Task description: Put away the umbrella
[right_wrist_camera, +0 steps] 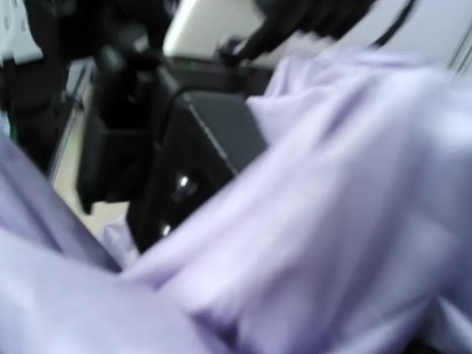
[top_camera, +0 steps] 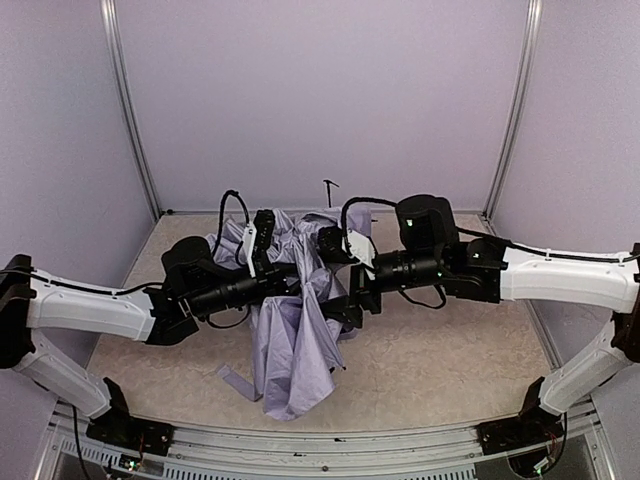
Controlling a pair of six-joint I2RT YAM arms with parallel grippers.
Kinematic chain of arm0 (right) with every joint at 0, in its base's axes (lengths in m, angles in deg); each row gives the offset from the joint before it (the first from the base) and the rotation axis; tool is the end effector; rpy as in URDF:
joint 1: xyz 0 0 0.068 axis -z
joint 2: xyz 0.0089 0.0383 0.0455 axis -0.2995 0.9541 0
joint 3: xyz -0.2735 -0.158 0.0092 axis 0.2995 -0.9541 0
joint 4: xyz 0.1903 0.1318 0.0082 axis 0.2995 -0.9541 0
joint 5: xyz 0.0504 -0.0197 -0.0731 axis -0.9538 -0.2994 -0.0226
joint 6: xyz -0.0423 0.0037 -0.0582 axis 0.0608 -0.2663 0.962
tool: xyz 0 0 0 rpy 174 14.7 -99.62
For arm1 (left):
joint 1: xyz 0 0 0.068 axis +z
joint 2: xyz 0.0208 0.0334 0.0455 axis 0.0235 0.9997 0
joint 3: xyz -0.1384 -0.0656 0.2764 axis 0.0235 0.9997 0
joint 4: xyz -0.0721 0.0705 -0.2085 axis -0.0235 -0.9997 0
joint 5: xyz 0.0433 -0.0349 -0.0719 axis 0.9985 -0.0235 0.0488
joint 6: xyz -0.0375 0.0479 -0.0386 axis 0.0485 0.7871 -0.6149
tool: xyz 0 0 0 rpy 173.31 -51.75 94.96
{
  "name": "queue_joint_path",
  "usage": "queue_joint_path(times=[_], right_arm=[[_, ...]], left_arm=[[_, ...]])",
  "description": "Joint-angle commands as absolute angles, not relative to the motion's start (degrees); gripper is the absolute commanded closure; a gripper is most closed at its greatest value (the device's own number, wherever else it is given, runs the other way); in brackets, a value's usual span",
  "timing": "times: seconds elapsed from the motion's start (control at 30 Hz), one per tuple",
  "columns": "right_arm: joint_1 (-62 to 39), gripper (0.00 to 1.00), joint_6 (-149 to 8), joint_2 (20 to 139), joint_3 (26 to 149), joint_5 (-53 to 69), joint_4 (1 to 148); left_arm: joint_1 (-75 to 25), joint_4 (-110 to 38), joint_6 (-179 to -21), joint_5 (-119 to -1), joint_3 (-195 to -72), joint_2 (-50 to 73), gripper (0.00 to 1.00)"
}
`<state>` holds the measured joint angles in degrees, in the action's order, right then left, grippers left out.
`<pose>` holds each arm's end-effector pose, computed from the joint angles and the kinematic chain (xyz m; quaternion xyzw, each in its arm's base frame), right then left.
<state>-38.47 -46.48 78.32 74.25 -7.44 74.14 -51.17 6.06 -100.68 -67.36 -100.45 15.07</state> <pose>0.1542 0.2695 0.3686 -0.5675 0.5698 0.3442 0.4844 0.1656 -0.2419 0.3355 0.3234 0.5999 -0.4663 0.5640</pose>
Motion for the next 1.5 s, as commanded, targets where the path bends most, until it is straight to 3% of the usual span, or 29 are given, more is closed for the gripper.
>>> queue_joint_path(times=[0.0,0.5,0.73,1.07,1.33,1.47], right_arm=[[-39.0,0.0,-44.6,81.6,75.5,-2.7,72.3],[-39.0,0.0,-43.8,86.8,77.0,-0.9,75.4],[-37.4,0.0,-45.0,78.6,71.8,5.4,74.0],[-31.5,0.0,-47.3,57.4,56.6,-5.3,75.9],[-31.5,0.01,-45.3,67.0,64.0,-7.3,75.4],[-31.5,0.08,-45.5,73.5,69.5,-14.4,75.0]], left_arm=[[-52.4,18.9,-105.9,-71.5,-102.1,18.4,0.78],[-53.1,31.8,-114.1,-79.3,-102.9,25.7,0.79],[-52.0,29.5,-112.5,-70.4,-100.2,23.3,0.81],[-47.2,28.3,-113.1,-69.4,-99.0,13.0,0.82],[-48.5,30.1,-114.1,-71.2,-98.9,10.4,0.83],[-49.7,29.8,-112.9,-70.7,-99.4,10.4,0.83]])
